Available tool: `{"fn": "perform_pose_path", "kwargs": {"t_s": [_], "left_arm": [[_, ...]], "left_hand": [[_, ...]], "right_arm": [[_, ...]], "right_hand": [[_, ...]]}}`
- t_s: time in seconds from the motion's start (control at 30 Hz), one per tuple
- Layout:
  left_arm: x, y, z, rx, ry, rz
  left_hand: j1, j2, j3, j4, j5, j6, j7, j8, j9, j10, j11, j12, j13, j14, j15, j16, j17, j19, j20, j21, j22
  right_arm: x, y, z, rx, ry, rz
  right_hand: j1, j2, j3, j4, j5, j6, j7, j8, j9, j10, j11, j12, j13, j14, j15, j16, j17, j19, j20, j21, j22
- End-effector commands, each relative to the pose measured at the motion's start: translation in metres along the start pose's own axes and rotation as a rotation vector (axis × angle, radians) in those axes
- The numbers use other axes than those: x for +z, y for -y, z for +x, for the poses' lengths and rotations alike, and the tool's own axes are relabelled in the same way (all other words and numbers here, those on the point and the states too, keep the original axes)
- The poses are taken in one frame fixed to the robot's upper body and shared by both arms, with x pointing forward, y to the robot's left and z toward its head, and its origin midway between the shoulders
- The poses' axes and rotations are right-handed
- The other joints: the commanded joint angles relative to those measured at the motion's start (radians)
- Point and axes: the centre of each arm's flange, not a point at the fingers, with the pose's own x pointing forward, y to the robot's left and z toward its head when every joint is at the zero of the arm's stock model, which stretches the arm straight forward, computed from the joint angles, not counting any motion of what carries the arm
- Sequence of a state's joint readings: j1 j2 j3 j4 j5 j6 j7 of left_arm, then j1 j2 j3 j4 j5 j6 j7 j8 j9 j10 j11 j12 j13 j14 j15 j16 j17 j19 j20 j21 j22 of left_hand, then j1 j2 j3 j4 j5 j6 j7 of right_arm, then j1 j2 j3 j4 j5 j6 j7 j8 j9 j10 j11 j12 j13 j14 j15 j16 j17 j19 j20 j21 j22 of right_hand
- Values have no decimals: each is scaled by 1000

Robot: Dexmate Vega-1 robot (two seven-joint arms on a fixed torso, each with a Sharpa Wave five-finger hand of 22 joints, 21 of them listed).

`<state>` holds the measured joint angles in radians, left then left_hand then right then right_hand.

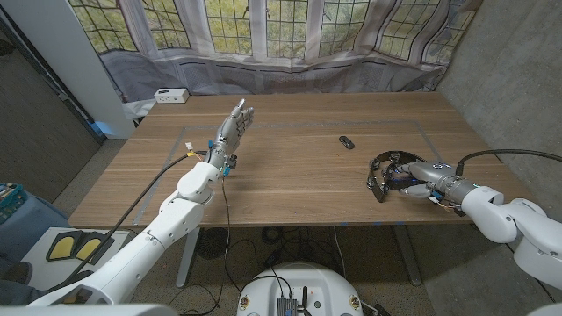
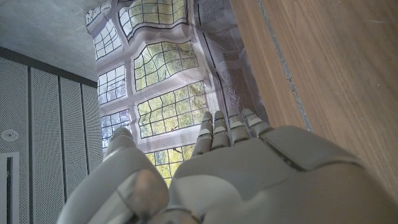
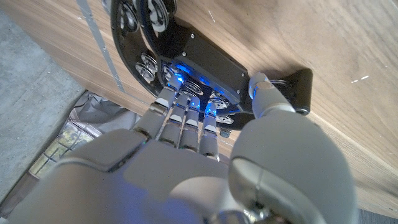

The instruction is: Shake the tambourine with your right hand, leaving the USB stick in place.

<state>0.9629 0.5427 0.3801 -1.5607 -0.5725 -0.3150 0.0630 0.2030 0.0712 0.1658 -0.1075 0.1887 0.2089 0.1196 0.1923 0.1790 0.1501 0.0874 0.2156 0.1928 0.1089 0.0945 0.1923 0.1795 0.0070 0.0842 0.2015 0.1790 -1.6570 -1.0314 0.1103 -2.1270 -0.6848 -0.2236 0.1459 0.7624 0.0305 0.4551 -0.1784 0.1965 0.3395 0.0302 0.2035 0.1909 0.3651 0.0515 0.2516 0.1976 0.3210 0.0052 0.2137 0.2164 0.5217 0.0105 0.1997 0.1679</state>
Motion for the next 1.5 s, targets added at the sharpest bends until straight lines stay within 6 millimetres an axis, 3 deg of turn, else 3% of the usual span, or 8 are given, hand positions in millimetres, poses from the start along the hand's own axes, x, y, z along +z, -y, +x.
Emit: {"fn": "perform_pose_path", "kwargs": {"t_s": [0.03, 0.3, 0.7, 1.03, 1.5], "left_arm": [[-3, 2, -1, 7, -12, -1], [-4, 3, -1, 9, -15, -1], [-6, 2, -2, 16, -25, 0], [-4, 3, -1, 7, -25, 5], [-2, 3, -1, 8, -23, 8]], "left_hand": [[6, 3, 6, -4, -2, 10, -3, -1, 2, 10, 1, -1, 3, 4, -1, -3, 1, -7, 6, -4, 2], [7, 3, 6, -4, -2, 11, -3, -1, 2, 11, 0, -1, 3, 3, -2, -3, 1, -8, 6, -4, 2], [7, 4, 6, -4, -2, 12, -3, -1, 2, 11, 0, -1, 4, 4, 0, -3, 1, -8, 6, -4, 2], [7, 4, 7, -5, -2, 13, -4, -1, 2, 10, 0, -2, 4, 3, 0, -3, 1, -8, 7, -4, 2], [7, 4, 7, -5, -3, 12, -4, -2, 2, 10, -3, -2, 4, 3, 0, -3, 1, -9, 8, -4, 2]], "right_arm": [[-5, -6, 7, 16, -2, -3], [-9, -10, 12, 16, -1, 3], [-10, -19, 17, -20, 6, -18], [-9, -27, 20, -29, 10, -21], [-15, -35, 27, -34, -4, -41]], "right_hand": [[17, 0, 12, 2, 5, 15, 1, 4, 2, 13, -5, 7, 4, 10, -6, 3, 4, 11, -8, 1, 2], [42, 2, 29, 1, 5, 29, 2, 6, 2, 30, -3, 12, 4, 37, -14, 9, 5, 39, -17, 8, 2], [101, 2, 60, -3, 3, 98, -10, 21, 2, 99, -11, 32, 3, 117, -35, 29, 10, 119, -27, 25, 3], [122, 2, 59, 1, -2, 128, -18, 26, 2, 129, -17, 40, 2, 144, -41, 39, 16, 156, -36, 32, 4], [215, 17, 53, 1, -10, 212, -36, 37, 2, 208, -25, 53, 1, 224, -69, 77, 39, 251, -57, 46, 3]]}}
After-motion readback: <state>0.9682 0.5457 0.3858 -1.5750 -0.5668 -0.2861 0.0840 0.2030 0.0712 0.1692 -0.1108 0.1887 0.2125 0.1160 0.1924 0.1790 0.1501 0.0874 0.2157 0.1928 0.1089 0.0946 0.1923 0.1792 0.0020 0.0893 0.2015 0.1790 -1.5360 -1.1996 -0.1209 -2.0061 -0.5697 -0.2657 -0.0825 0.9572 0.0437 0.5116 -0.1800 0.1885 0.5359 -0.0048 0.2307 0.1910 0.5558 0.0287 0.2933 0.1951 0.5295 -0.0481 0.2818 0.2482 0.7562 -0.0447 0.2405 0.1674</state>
